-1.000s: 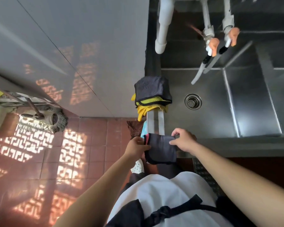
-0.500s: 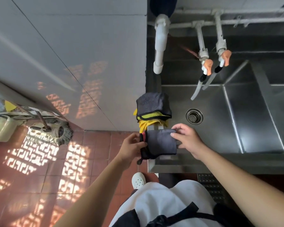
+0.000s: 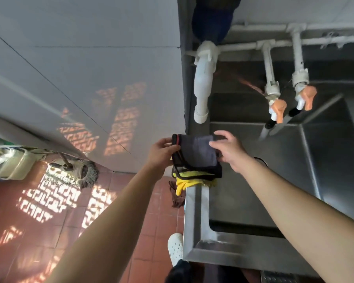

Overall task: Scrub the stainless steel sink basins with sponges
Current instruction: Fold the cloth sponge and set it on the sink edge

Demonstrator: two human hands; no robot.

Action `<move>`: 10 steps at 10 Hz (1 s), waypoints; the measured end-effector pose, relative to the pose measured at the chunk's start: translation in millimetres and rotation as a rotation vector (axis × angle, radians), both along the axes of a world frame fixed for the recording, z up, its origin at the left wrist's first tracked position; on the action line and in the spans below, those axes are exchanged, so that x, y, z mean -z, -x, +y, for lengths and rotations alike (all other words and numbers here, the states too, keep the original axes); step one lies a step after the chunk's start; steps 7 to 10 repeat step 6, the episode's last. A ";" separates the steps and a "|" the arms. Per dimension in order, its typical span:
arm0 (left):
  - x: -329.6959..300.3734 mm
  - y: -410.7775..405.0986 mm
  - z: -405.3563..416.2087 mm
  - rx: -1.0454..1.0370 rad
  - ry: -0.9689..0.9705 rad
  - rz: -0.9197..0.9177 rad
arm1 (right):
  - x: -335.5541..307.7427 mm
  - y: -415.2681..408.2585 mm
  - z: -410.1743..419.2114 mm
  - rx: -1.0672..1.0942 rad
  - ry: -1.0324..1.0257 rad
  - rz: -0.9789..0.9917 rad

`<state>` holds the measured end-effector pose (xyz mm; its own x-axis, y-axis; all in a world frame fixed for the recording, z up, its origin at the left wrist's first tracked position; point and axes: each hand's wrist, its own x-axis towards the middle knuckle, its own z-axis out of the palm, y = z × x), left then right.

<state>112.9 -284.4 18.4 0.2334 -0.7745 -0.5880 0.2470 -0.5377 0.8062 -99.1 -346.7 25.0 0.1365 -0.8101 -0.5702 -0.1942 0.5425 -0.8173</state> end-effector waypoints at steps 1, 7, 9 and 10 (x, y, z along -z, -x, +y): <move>30.3 7.5 -0.4 0.113 -0.119 -0.230 | 32.3 2.5 9.2 -0.301 0.177 0.301; 16.6 -14.8 39.2 0.560 0.000 -0.697 | 12.6 15.1 48.3 -0.480 0.272 0.625; 16.6 -14.8 39.2 0.560 0.000 -0.697 | 12.6 15.1 48.3 -0.480 0.272 0.625; 16.6 -14.8 39.2 0.560 0.000 -0.697 | 12.6 15.1 48.3 -0.480 0.272 0.625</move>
